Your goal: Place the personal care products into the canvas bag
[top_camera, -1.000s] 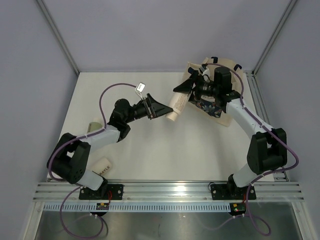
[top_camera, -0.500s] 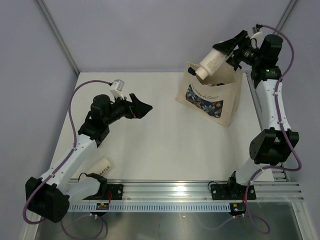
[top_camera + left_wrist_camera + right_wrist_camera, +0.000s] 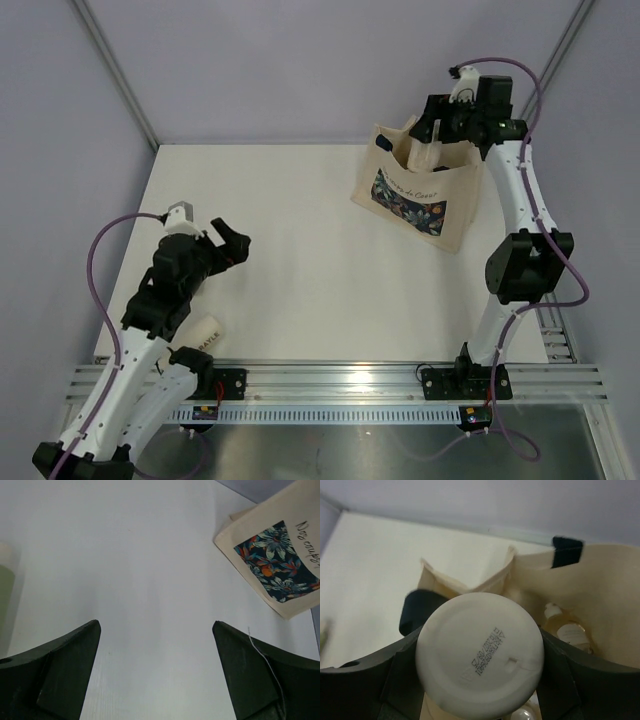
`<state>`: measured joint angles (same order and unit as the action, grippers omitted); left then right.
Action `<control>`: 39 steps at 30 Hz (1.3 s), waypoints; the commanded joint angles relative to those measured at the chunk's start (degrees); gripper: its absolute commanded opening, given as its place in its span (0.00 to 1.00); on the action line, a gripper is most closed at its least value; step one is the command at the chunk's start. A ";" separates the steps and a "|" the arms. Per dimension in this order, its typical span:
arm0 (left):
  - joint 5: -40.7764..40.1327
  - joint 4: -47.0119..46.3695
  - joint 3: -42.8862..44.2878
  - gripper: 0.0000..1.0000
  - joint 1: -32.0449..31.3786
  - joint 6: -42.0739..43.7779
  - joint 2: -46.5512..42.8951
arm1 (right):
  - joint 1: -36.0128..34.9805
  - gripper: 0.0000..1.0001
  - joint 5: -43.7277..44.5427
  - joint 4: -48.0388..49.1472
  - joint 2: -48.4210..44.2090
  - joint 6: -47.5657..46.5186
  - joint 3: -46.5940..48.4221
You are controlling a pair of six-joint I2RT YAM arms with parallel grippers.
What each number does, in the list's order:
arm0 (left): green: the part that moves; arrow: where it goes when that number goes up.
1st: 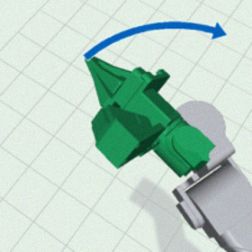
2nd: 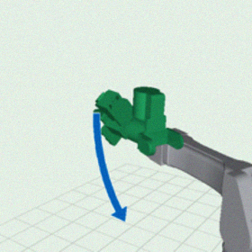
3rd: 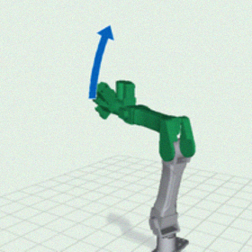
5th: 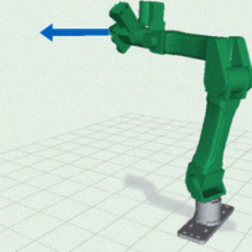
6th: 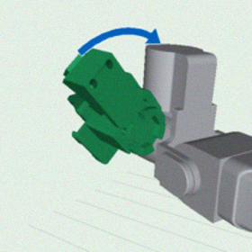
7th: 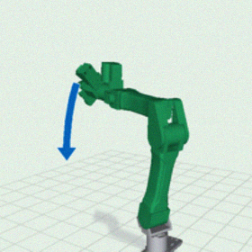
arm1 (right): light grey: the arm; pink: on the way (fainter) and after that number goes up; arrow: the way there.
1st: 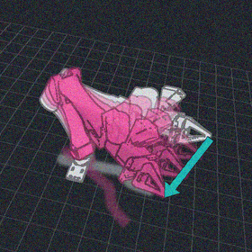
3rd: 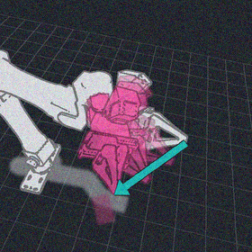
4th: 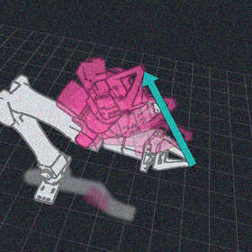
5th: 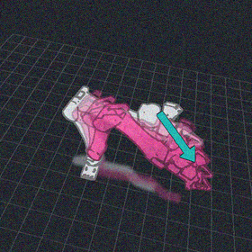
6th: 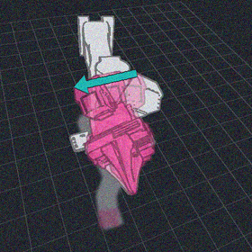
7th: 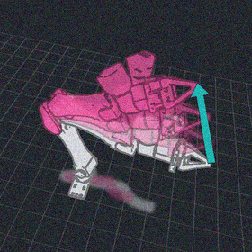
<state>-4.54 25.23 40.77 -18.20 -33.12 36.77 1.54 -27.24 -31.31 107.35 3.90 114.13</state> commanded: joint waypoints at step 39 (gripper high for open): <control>-7.42 15.29 28.22 0.94 26.28 20.91 66.93 | 1.01 1.00 -20.47 -10.88 -22.88 -22.28 -18.93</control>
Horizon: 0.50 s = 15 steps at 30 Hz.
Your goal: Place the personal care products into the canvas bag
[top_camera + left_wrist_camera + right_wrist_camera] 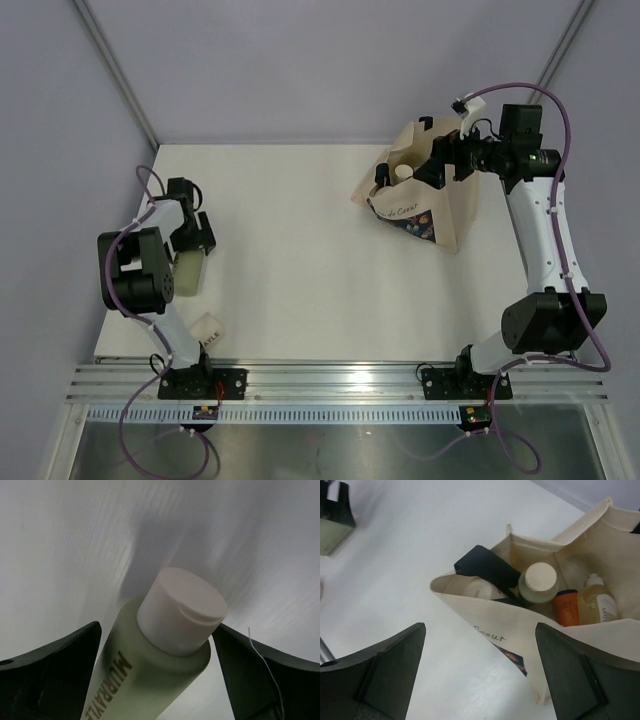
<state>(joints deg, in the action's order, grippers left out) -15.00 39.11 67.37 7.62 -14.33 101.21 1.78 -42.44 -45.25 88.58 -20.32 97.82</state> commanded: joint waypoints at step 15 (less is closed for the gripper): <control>38.00 -8.75 -3.99 0.00 0.73 -2.54 4.27 | -5.19 1.00 -26.66 8.08 -22.46 1.01 -23.98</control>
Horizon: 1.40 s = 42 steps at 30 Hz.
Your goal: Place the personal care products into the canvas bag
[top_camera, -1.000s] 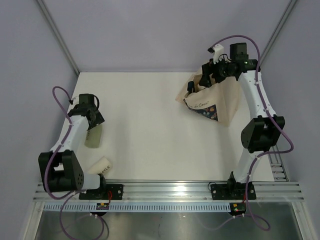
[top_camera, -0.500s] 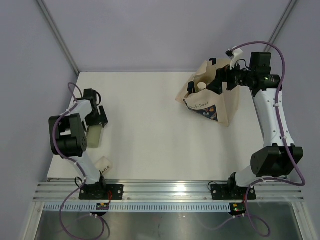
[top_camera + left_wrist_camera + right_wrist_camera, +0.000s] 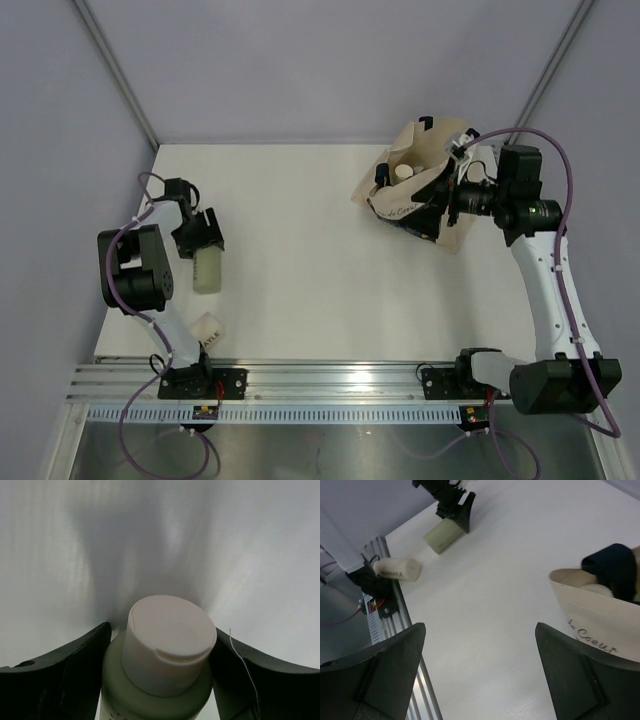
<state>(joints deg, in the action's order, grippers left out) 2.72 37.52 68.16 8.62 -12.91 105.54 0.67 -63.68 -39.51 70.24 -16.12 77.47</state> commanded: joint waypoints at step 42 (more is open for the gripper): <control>43.42 -79.52 -31.33 0.00 -24.00 -67.06 -6.57 | -47.78 0.95 46.29 23.43 40.24 9.72 -1.27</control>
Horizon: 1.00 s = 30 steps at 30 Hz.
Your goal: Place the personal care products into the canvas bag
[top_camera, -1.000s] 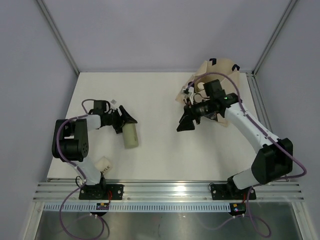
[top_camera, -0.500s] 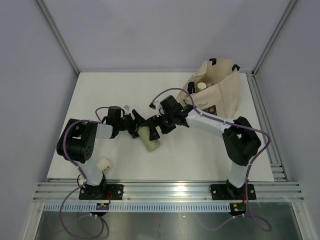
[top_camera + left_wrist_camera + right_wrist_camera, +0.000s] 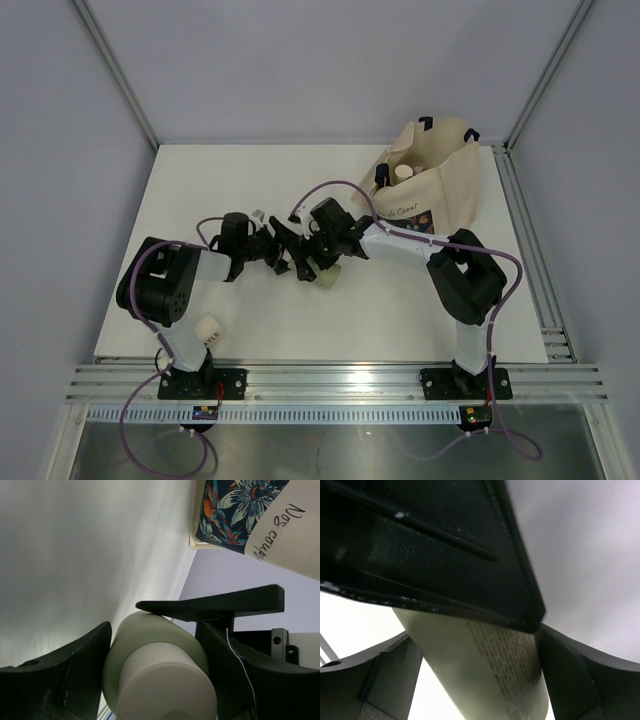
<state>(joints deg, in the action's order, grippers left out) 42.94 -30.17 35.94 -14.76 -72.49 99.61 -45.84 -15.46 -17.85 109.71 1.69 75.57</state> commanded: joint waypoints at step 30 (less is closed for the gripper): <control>-3.29 26.29 18.72 0.99 1.49 18.68 -14.00 | 11.64 0.00 -34.10 -7.90 -16.89 -16.81 -0.08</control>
<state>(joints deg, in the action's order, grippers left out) 42.46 -11.16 52.49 -13.30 -60.97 87.79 -36.27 -43.38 -27.62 98.45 -16.21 73.89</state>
